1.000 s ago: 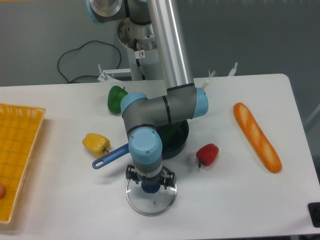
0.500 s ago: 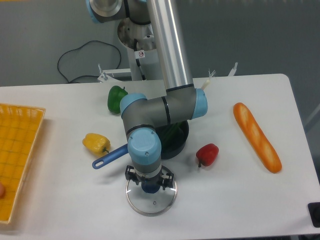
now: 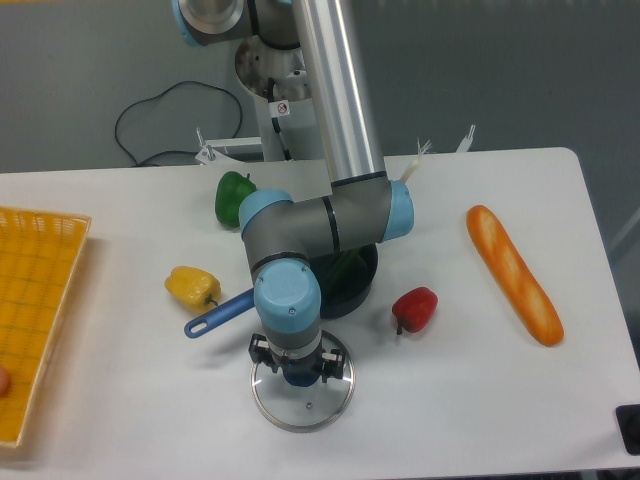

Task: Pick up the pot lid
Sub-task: 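Lift the glass lid by its knob off the table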

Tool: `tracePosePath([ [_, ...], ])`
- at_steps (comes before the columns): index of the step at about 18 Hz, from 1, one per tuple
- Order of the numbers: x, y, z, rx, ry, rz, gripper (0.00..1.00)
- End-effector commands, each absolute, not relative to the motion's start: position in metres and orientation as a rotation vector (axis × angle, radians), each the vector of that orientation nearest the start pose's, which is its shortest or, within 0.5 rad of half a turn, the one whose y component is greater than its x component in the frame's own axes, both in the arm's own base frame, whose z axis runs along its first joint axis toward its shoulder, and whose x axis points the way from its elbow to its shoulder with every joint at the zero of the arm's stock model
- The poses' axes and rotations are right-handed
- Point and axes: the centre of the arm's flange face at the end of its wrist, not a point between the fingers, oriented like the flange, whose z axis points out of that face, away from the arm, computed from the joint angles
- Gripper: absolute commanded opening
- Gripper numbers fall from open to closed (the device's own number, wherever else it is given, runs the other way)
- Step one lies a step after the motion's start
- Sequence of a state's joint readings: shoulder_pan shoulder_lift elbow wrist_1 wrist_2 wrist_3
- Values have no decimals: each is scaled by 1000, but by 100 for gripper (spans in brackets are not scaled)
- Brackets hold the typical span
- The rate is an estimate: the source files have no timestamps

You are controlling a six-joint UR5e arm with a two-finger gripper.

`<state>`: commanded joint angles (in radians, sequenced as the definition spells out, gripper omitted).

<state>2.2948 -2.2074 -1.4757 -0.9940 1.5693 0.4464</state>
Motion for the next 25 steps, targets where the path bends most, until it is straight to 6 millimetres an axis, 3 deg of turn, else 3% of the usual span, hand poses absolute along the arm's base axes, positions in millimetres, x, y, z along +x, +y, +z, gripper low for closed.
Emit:
tracePosePath([
  [11,-359,604,214,-3079,-425,38,56],
  [19,-371,588,244,-3089,-407,26,55],
  [25,-383,595,261,-3054,-415,60,55],
])
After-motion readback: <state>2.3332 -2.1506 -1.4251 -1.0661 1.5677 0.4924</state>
